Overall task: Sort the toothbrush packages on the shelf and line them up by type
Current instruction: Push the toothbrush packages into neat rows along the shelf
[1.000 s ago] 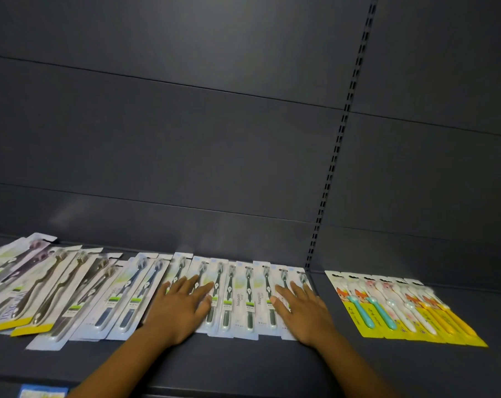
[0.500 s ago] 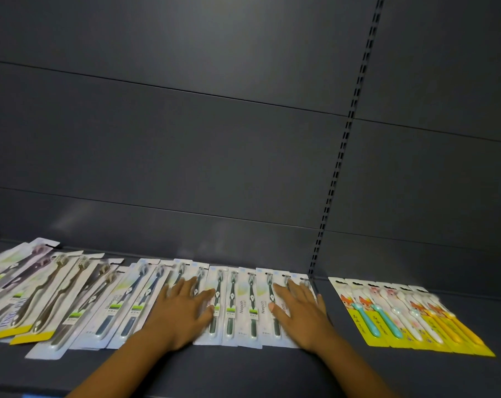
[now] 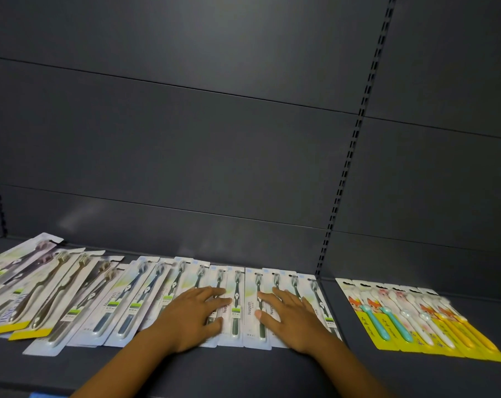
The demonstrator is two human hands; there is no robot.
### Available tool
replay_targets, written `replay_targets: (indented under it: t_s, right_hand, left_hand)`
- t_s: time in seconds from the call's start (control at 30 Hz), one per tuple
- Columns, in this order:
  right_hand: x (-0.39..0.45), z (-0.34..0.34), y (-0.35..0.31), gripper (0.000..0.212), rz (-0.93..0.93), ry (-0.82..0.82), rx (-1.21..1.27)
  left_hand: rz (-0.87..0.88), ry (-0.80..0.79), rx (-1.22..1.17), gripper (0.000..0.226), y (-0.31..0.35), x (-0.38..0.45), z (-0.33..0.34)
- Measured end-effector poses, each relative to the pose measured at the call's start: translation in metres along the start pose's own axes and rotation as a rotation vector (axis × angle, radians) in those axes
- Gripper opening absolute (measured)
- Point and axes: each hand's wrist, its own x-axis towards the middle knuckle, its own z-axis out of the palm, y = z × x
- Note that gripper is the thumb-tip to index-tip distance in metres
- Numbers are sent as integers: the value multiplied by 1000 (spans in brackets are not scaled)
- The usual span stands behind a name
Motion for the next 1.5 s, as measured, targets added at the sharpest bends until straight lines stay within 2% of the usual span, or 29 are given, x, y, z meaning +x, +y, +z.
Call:
replay_targets:
  t_s: [0.2, 0.37, 0.53, 0.8, 0.87, 0.93, 1.0, 1.17, 1.23, 1.33, 1.43, 1.5]
  right_hand:
    - [1, -3, 1, 76, -11, -10, 6]
    - [6, 0, -7, 61, 4, -23, -17]
    - [3, 0, -12, 76, 2, -30, -26]
    - [4, -3, -13, 66, -1, -6, 27]
    - [0, -9, -9, 75, -20, 83, 81]
    - [-8, -17, 5, 84, 5, 199, 65]
    - [-15, -21, 24, 90, 78, 239, 31]
    - [-19, -7, 31, 99, 159, 123, 10]
    - [-12, -5, 26, 93, 159, 117, -26]
    - [-7, -5, 25, 65, 174, 79, -59]
    - [-6, -6, 26, 63, 176, 55, -69]
    - [-7, -8, 24, 59, 176, 36, -66]
  left_hand:
    - [-6, -7, -16, 53, -11, 2, 4]
    - [15, 8, -10, 51, -9, 3, 3]
    - [1, 24, -1, 50, -10, 0, 4]
    - [5, -8, -15, 50, -10, 2, 2]
    - [13, 18, -64, 52, -11, 0, -1]
    - [-14, 95, -97, 57, -13, -5, -4]
    - [-85, 165, -78, 70, -21, -12, -4]
    - [-197, 106, -3, 99, -33, -19, 8]
    - [-219, 98, 5, 104, -32, -15, 7]
    - [-236, 71, 35, 107, -33, -11, 5]
    - [-232, 30, 55, 107, -33, -10, 5]
    - [-238, -27, 56, 98, -31, -10, 2]
